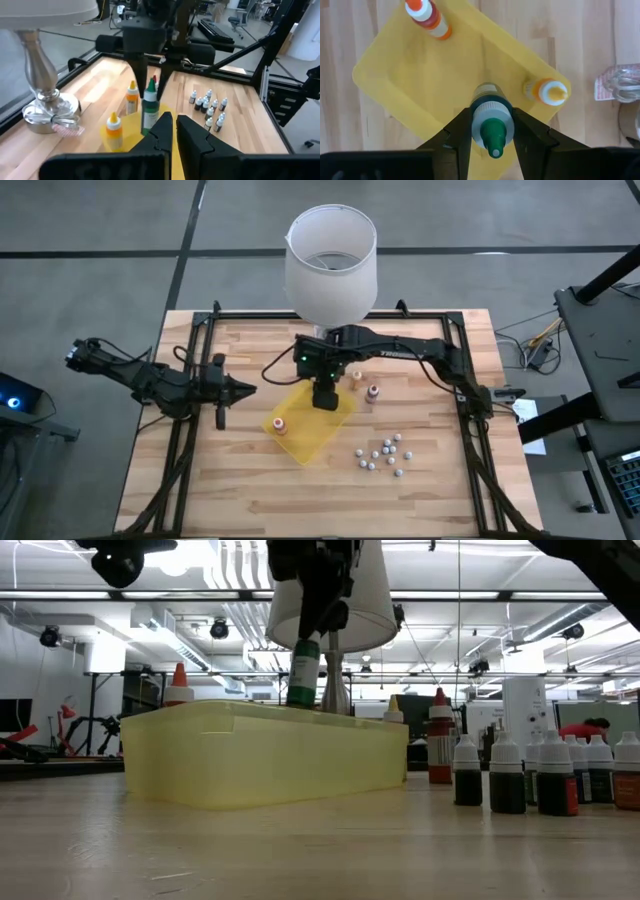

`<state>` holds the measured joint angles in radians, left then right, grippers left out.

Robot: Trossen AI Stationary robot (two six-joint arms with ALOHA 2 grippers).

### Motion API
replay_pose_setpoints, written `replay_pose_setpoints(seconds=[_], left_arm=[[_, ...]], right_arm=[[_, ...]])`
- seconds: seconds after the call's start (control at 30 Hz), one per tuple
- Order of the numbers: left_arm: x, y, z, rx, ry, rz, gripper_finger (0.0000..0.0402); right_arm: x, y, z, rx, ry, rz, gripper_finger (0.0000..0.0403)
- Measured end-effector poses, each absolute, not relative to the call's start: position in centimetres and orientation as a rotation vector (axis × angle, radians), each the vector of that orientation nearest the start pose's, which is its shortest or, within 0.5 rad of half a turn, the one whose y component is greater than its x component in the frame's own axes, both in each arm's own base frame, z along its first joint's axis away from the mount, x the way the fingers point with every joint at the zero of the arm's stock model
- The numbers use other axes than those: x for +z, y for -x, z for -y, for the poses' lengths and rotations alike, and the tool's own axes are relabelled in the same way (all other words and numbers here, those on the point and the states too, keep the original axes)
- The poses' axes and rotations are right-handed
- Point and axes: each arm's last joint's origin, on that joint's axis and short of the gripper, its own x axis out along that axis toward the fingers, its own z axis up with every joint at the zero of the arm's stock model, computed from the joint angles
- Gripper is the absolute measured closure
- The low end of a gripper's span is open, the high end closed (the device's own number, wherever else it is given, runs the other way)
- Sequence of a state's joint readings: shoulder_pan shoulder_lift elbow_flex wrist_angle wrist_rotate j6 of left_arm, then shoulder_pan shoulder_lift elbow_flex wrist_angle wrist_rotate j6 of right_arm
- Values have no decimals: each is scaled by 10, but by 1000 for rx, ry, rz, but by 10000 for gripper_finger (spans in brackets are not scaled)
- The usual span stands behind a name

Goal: Pick & Place food coloring
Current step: Put the large green food coloring bottle into the yellow bin

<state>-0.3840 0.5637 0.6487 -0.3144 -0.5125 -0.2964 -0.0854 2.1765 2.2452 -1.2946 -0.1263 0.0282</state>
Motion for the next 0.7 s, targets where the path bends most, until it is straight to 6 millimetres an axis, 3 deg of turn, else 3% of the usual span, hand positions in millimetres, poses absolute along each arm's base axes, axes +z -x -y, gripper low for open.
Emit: replay_pose_setpoints(seconds=[0.23, 0.7], left_arm=[[305, -113, 30, 156, 188, -180, 401], [305, -113, 30, 156, 182, -184, 401]], right_arm=[[300, -447, 40, -5, -191, -1215, 294], [304, -457, 43, -29, -227, -1100, 294]])
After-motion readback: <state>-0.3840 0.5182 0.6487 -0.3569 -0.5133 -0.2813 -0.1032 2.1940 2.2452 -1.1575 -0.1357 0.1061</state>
